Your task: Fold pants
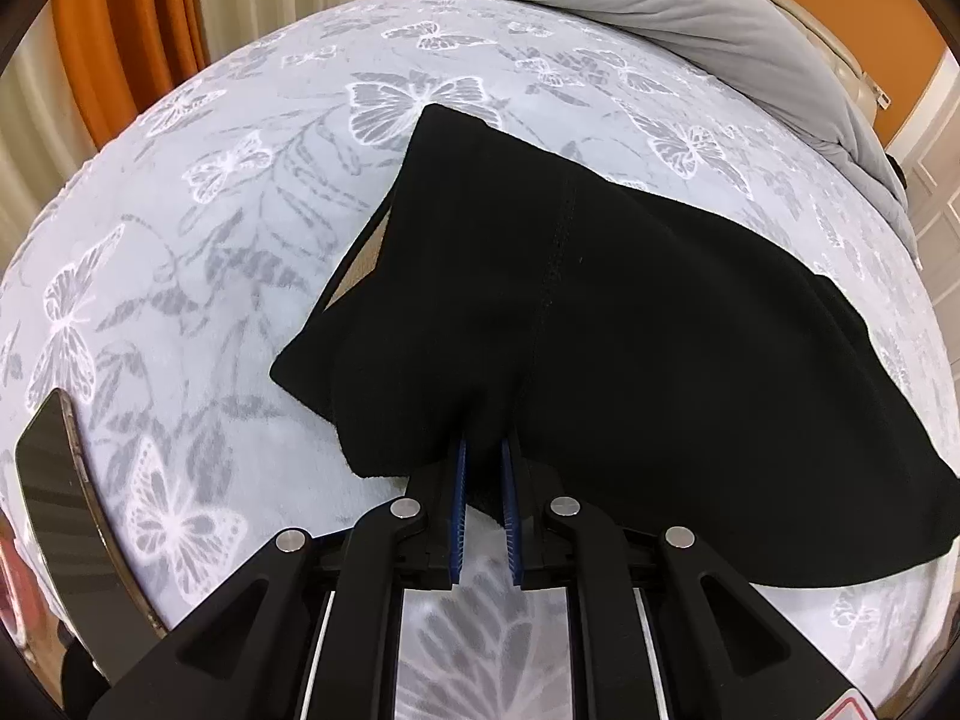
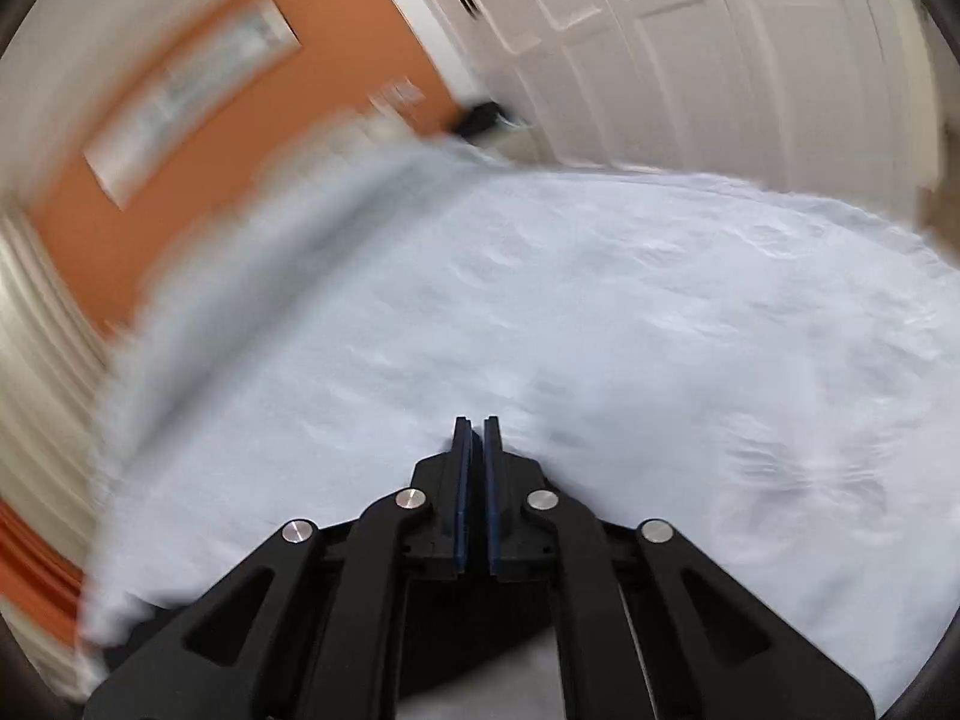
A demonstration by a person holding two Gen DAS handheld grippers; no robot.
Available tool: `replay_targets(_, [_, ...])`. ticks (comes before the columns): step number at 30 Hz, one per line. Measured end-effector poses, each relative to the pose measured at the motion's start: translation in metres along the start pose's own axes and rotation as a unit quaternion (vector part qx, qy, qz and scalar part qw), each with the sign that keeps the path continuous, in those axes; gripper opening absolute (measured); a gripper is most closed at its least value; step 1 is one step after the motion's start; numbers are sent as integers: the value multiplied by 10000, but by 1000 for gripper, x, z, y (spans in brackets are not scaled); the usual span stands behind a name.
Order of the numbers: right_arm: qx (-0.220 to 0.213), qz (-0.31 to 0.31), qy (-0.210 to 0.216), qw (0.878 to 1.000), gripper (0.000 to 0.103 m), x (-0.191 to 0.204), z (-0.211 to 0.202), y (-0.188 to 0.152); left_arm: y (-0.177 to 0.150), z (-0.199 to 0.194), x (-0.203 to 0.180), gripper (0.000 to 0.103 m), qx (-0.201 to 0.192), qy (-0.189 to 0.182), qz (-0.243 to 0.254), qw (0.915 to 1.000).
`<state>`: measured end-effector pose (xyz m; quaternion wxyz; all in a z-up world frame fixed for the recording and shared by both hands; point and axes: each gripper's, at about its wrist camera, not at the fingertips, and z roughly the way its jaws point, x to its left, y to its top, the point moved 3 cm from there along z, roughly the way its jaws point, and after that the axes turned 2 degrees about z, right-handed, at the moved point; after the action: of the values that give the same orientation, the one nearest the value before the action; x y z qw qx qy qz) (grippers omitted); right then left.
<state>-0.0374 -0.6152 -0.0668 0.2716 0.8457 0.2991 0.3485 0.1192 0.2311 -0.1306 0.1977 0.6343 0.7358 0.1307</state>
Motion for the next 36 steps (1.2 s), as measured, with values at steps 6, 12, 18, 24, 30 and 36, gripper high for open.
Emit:
replay_targets(6, [678, 708, 657, 9930, 16, -33, 14, -39, 0, -1, 1, 15, -64, -19, -65, 10000])
replay_targets(12, [660, 469, 931, 9924, 67, 3, 3, -49, 2, -4, 12, 18, -77, -406, -467, 9981])
replay_targets(18, [749, -357, 1071, 9908, 70, 67, -30, -62, 19, -33, 13, 6, -802, -637, -290, 9943])
replay_targets(24, [1053, -1378, 915, 9806, 76, 150, -34, -87, 14, 2, 29, 13, -292, -544, -202, 9979])
replay_targets(30, [1573, -2450, 1827, 9391, 84, 270, -41, -147, 0, -34, 47, 19, -612, -1077, -538, 9908])
replay_targets(36, [2122, -3528, 2611, 8731, 82, 417, 4, -228, 22, -83, 18, 49, -1184, -974, 49, 9882])
